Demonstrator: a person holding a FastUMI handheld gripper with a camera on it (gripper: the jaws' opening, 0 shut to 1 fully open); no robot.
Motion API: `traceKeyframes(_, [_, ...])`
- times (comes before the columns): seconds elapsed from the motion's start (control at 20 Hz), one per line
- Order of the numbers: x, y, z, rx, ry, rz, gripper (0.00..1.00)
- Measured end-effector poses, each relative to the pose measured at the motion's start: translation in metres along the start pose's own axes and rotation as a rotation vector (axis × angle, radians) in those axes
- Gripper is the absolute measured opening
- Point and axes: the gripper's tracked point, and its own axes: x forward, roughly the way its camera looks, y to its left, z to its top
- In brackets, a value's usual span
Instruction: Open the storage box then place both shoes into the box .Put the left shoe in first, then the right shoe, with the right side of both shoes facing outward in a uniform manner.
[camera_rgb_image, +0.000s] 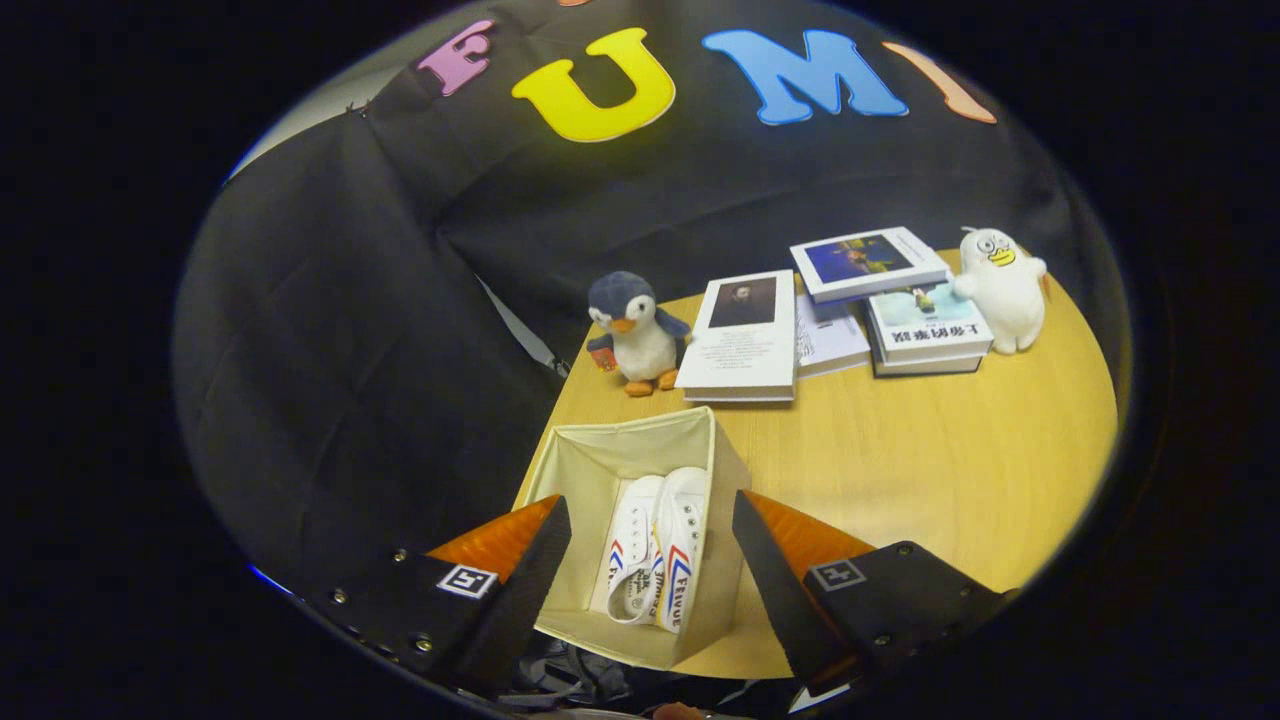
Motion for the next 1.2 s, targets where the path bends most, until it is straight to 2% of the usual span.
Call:
traceKeyframes(0.15, [-0.036,-0.032,0.012,-0.041,-0.088,-0.031,0.98])
traceKeyframes(0.5, [-0.125,-0.096,0.053,-0.133,-0.359,-0.183,0.98])
traceKeyframes(0.75, [-0.18,-0.145,0.06,-0.171,-0.502,-0.348,0.97])
traceKeyframes(0.95, [-0.21,-0.165,0.062,-0.199,-0.607,-0.435,0.97])
traceKeyframes(1.1, [-0.216,-0.183,0.065,-0.229,-0.642,-0.492,0.97])
traceKeyframes(1.2, [-0.216,-0.184,0.069,-0.241,-0.661,-0.499,0.97])
